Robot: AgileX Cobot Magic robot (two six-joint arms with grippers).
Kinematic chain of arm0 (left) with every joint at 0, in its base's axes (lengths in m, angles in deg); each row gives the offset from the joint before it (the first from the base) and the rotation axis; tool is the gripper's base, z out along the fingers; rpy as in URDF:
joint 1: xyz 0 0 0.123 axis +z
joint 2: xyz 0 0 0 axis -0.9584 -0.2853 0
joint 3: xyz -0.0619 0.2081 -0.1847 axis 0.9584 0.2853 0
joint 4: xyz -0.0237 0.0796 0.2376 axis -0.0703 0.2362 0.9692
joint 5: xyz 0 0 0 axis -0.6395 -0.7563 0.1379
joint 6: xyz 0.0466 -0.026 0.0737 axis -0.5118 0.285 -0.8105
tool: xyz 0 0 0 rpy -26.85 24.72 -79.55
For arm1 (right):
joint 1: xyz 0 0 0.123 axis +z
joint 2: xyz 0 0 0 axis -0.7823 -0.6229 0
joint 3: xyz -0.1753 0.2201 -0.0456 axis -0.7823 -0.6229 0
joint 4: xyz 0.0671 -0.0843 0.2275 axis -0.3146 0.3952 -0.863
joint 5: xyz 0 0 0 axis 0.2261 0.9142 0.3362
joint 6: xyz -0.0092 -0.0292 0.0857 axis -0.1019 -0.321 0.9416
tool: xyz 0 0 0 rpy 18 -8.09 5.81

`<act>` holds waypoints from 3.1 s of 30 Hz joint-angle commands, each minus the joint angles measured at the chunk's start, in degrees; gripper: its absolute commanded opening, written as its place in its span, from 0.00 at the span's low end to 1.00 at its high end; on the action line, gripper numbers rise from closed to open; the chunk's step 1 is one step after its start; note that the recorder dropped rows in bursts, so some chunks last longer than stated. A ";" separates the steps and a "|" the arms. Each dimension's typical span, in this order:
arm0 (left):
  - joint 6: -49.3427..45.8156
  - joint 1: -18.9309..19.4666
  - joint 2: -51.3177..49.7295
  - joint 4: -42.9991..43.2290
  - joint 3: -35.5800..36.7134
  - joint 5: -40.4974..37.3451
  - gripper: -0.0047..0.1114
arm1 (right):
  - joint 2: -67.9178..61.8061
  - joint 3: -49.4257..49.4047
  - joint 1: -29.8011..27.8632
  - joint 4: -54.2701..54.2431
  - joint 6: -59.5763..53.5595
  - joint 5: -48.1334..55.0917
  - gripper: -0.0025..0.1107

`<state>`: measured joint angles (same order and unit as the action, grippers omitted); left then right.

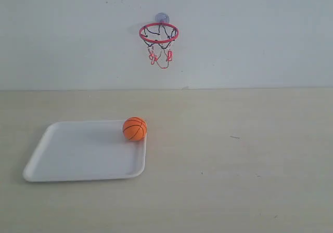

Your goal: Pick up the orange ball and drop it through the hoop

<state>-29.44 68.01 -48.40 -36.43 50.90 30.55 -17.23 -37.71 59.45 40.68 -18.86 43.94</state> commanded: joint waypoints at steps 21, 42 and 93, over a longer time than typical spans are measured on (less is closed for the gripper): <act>0.32 0.23 0.23 0.35 0.21 23.76 0.08 | 0.25 0.03 0.05 0.06 0.16 -0.21 0.02; -5.20 0.23 -61.12 -2.92 -36.29 19.50 0.08 | 0.25 0.03 0.05 0.06 0.16 -0.21 0.02; -17.70 -19.46 -125.81 1.00 -110.52 -44.26 0.52 | 0.25 0.03 0.05 0.06 0.16 -0.21 0.02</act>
<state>-48.10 48.30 -173.36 -36.35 -59.19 -14.31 -17.23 -37.71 59.45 40.68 -18.86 43.94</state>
